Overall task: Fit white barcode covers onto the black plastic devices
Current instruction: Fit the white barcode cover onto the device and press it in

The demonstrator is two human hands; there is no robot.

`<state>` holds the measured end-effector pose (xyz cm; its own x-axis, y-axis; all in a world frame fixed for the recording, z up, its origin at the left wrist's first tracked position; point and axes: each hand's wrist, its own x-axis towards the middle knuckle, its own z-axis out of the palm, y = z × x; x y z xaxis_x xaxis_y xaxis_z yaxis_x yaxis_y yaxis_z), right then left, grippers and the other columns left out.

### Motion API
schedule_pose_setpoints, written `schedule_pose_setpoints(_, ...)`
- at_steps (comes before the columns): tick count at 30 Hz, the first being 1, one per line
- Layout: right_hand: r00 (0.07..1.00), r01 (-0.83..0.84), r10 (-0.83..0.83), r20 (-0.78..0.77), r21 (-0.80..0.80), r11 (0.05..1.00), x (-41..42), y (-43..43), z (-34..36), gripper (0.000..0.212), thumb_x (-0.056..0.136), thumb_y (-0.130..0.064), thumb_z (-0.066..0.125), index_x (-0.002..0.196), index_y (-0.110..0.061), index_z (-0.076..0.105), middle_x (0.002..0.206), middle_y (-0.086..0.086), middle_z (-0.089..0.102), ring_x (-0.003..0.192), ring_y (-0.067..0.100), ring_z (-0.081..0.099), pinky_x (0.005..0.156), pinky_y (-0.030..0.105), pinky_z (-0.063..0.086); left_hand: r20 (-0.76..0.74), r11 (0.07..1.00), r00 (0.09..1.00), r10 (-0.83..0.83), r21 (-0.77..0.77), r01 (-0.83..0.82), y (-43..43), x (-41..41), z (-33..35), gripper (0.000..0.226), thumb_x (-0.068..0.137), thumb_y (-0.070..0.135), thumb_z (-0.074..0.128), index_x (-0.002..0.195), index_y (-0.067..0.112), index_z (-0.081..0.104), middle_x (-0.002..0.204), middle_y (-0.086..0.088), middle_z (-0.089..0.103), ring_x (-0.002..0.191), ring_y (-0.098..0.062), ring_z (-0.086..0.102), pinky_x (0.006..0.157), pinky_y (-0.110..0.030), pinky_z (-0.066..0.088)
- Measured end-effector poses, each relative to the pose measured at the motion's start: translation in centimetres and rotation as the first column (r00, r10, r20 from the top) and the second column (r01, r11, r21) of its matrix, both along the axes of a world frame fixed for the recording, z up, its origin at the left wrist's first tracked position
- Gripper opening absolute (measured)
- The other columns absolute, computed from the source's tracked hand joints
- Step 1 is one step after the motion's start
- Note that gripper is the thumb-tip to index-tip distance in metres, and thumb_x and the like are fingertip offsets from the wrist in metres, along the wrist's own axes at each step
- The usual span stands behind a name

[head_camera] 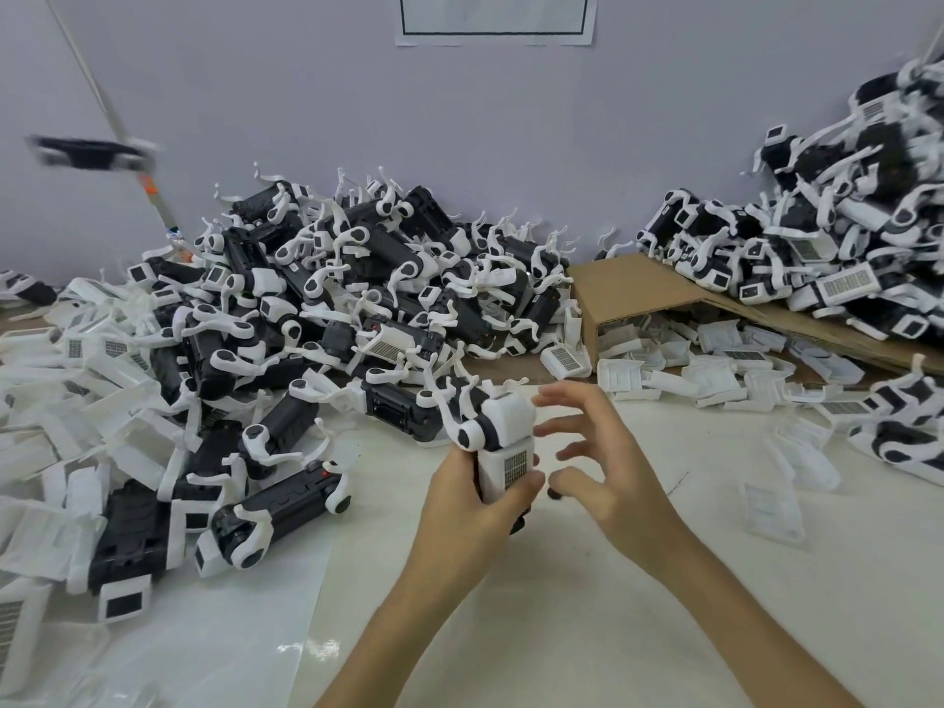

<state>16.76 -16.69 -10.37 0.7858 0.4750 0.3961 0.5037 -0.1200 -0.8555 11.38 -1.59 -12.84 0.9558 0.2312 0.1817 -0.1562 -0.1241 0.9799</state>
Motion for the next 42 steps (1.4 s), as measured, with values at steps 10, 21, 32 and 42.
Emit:
schedule_pose_setpoints(10, 0.997, 0.053, -0.049, -0.054, 0.073, 0.996, -0.5, 1.4, -0.6, 0.029, 0.087, -0.047, 0.058, 0.113, -0.037, 0.063, 0.089, -0.013, 0.072, 0.078, 0.005, 0.067, 0.068, 0.015, 0.048, 0.236, 0.747, 0.955, 0.177, 0.600, -0.287, 0.1, -0.3, -1.0, 0.040, 0.090, 0.031, 0.071, 0.122, 0.044, 0.049, 0.103, 0.022, 0.069, 0.098, -0.006, 0.059, 0.063, -0.011, 0.040)
schedule_pose_setpoints(21, 0.991, -0.017, 0.021, -0.130, 0.034, 0.999, 0.2, 1.0, -0.7, 0.027, 0.093, -0.038, 0.052, 0.114, -0.032, 0.067, 0.093, -0.012, 0.071, 0.077, 0.003, 0.062, 0.068, 0.018, 0.048, 0.212, 0.726, 0.967, 0.143, 0.641, -0.248, 0.9, 0.1, -1.1, 0.037, 0.081, 0.033, 0.079, 0.108, 0.041, 0.056, 0.082, 0.030, 0.063, 0.088, -0.006, 0.059, 0.060, -0.016, 0.040)
schedule_pose_setpoints(32, 0.998, -0.057, 0.053, -0.033, -0.144, 0.988, 0.6, -0.7, 0.6, 0.029, 0.090, -0.031, 0.062, 0.119, -0.035, 0.066, 0.117, -0.016, 0.068, 0.107, 0.013, 0.063, 0.086, 0.039, 0.056, 0.340, 0.697, 0.940, 0.039, 0.665, -0.270, 1.6, 0.1, -0.3, 0.018, 0.080, 0.046, 0.065, 0.090, 0.038, 0.052, 0.081, 0.024, 0.061, 0.076, -0.003, 0.056, 0.069, -0.018, 0.039)
schedule_pose_setpoints(42, 0.993, 0.030, -0.049, -0.109, -0.170, 0.985, 1.2, -2.5, 2.5, 0.043, 0.075, -0.053, 0.077, 0.111, -0.031, 0.071, 0.097, -0.009, 0.071, 0.079, 0.013, 0.066, 0.066, 0.037, 0.055, 0.506, 0.582, 0.853, 0.127, 0.659, -0.477, 2.2, 0.0, 1.3, 0.050, 0.069, 0.072, 0.053, 0.081, 0.030, 0.078, 0.076, 0.023, 0.067, 0.087, 0.002, 0.053, 0.106, -0.017, 0.018)
